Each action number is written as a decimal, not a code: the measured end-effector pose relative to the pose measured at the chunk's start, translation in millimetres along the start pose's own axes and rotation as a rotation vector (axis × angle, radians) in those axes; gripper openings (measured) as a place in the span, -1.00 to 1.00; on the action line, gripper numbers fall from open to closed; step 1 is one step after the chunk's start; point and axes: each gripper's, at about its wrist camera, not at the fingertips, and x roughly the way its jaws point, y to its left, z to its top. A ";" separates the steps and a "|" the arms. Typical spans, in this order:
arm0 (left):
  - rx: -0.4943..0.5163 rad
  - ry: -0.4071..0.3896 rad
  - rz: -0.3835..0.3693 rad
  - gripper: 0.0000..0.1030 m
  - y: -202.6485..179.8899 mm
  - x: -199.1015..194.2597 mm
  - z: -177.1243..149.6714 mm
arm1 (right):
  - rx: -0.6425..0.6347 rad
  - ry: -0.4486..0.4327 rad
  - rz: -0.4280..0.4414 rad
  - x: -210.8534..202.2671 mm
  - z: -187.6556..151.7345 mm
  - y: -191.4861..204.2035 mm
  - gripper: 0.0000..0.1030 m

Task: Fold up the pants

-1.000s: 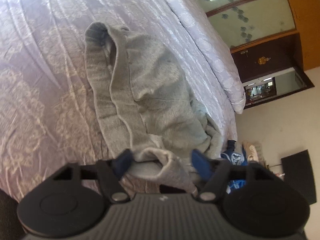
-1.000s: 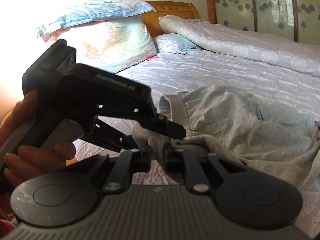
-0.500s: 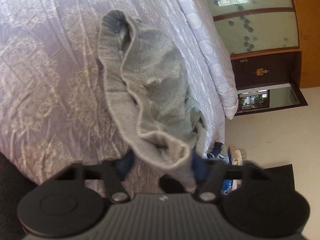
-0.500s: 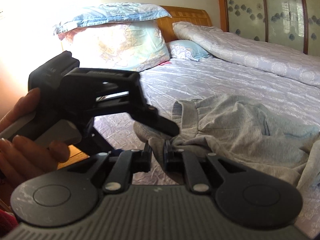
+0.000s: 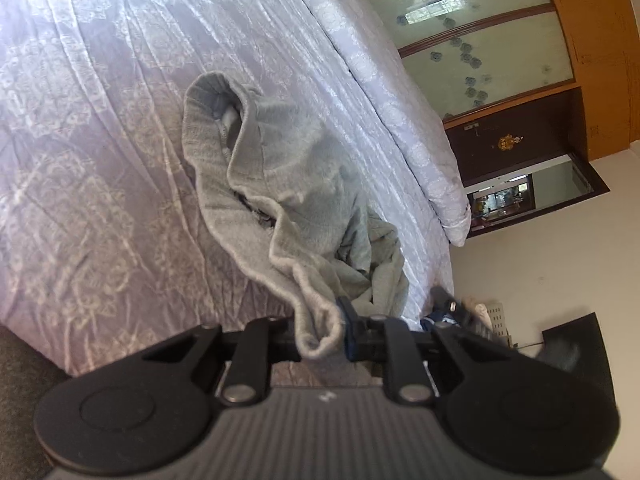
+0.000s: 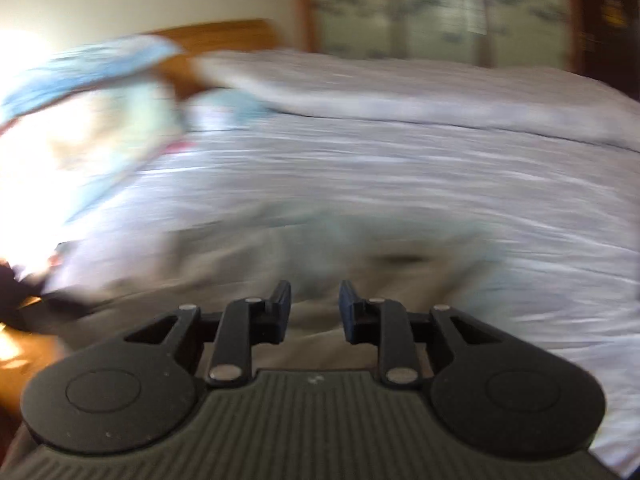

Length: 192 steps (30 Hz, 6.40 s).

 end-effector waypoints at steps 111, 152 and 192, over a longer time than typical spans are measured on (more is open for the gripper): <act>-0.085 -0.302 0.092 -0.37 61.8 -91.5 106.0 | 0.892 -0.280 -0.627 -130.3 -132.8 -263.2 -0.60; -0.021 -0.353 0.380 -0.69 46.1 79.1 276.8 | 0.935 -0.072 -0.032 189.6 63.4 -272.7 -0.90; 0.031 -0.337 0.414 -0.66 59.9 97.1 284.0 | 0.394 -0.092 -0.471 55.0 30.6 -297.3 -0.81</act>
